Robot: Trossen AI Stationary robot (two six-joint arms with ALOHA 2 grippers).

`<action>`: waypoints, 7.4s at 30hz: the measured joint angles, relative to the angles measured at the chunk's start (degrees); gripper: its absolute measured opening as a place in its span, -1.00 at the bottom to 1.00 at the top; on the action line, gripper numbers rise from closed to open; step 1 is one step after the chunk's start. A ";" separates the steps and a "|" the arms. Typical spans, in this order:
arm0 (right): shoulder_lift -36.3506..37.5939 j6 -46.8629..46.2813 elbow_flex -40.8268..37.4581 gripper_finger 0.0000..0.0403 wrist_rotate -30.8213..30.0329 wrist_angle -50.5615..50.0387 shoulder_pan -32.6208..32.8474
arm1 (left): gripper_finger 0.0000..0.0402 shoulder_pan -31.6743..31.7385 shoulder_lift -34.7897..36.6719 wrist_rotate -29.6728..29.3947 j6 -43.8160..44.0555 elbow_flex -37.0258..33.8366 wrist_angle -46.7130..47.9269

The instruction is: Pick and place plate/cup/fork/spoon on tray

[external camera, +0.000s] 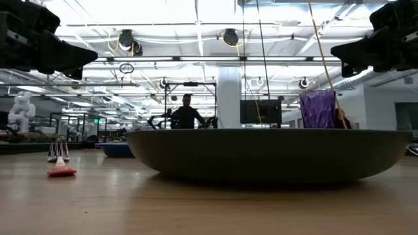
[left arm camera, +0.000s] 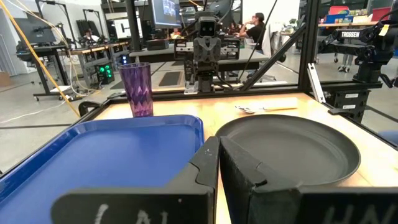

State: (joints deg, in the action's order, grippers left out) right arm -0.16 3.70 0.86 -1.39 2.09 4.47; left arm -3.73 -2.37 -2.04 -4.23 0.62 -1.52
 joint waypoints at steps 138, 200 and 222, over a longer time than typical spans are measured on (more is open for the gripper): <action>-68.52 16.02 65.48 -0.07 -18.17 -70.57 -27.54 | -0.90 -7.18 -56.99 -11.83 -4.52 50.31 8.70; -99.63 30.03 108.69 -1.00 -11.36 -75.44 -36.44 | -0.90 -2.61 -56.96 -11.80 -6.35 50.25 9.67; -104.66 28.98 103.67 -0.98 0.24 -72.05 -42.73 | -0.90 -2.62 -56.96 -11.79 -6.39 50.25 9.83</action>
State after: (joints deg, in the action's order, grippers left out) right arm -104.83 32.69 104.53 -1.15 -69.96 -38.26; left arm -6.35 -59.33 -13.82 -10.62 50.87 8.31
